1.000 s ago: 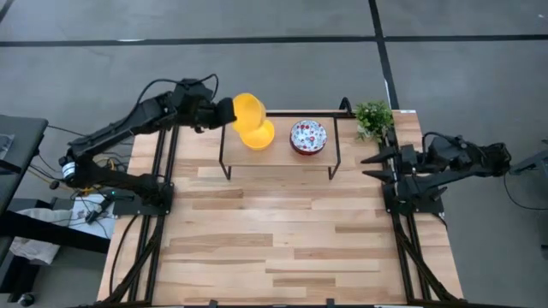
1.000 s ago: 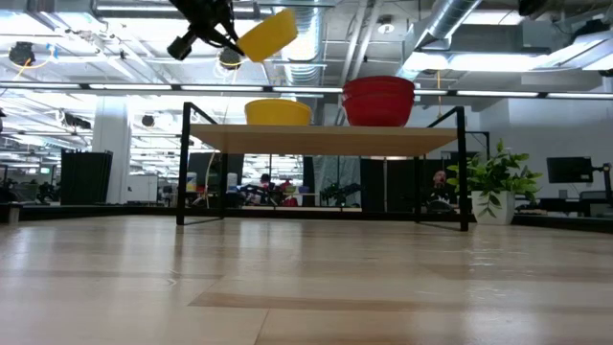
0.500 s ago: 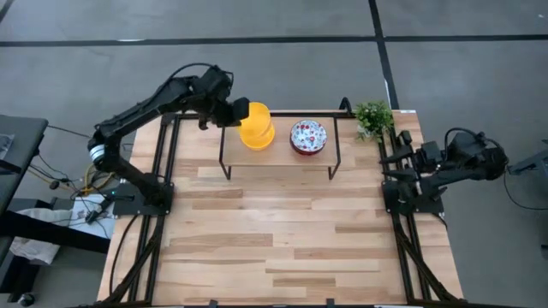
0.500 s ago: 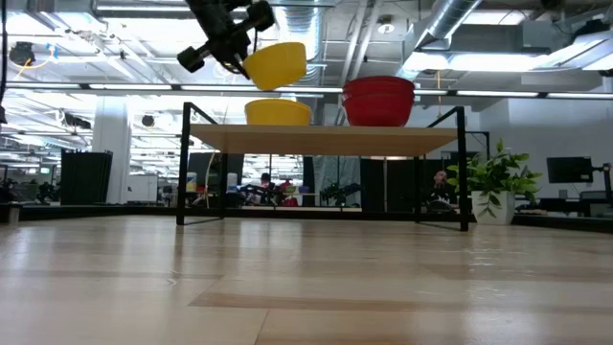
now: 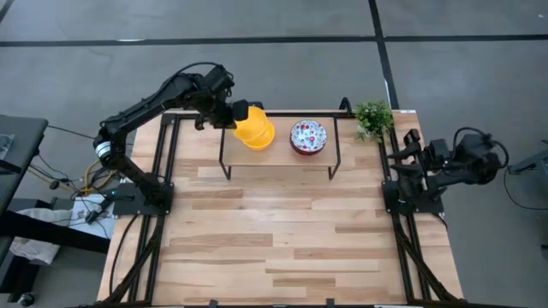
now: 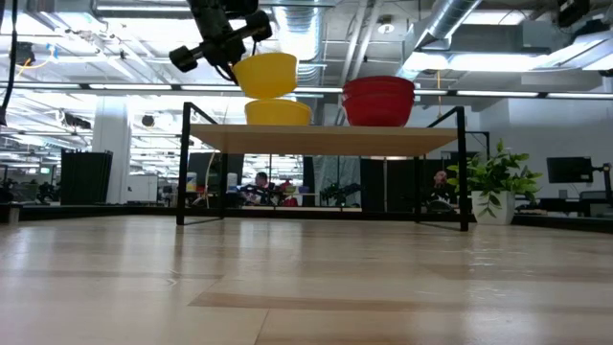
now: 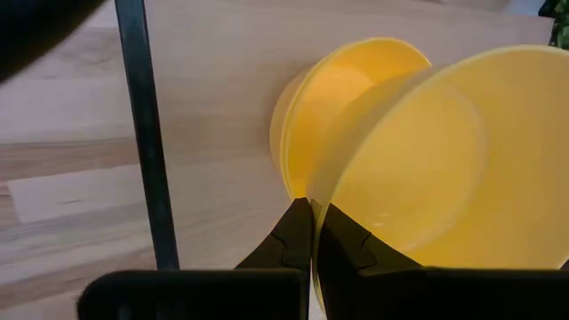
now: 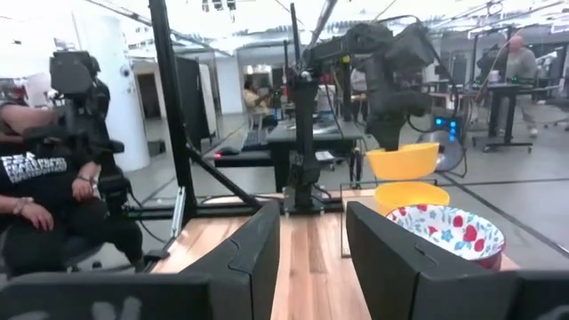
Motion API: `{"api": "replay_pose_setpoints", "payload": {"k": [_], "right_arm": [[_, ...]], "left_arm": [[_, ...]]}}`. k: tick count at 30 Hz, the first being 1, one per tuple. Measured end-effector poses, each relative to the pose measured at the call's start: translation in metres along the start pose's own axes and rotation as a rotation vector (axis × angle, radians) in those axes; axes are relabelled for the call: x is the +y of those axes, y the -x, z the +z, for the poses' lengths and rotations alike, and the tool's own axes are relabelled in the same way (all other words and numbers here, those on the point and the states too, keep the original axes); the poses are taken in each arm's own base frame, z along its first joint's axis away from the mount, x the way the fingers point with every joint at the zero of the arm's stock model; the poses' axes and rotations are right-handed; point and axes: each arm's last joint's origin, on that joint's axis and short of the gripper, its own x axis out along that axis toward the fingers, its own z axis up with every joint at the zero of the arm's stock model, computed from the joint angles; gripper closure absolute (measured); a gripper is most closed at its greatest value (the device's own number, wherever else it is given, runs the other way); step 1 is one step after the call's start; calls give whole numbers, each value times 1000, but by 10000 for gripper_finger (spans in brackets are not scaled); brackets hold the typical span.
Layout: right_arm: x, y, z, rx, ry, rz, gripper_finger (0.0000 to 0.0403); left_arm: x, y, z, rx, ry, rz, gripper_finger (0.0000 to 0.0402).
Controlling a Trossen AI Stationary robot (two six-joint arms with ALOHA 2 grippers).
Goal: Pick & Place Mini bowls
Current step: Stack the yellow bowl on the yellow bowl on the shelf
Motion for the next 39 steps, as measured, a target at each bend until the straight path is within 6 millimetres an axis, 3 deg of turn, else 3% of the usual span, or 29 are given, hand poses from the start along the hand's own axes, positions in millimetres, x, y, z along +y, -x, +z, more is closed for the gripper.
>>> {"api": "replay_pose_setpoints", "payload": {"k": [4, 14, 20, 33, 39], "right_arm": [[0, 1, -4, 5, -23, 4, 282], [5, -26, -32, -11, -32, 29, 282], [5, -26, -28, -47, -29, 29, 282], [5, -26, -29, -41, -24, 28, 282], [5, -26, -29, -42, -21, 28, 282]], "left_arm": [[0, 0, 0, 0, 1, 0, 399], [-1, 0, 1, -25, 49, 0, 399], [-9, 0, 2, -65, 56, -61, 399], [-21, -29, -1, -17, 46, -8, 399], [-20, -29, -1, -14, 46, -9, 399]]}}
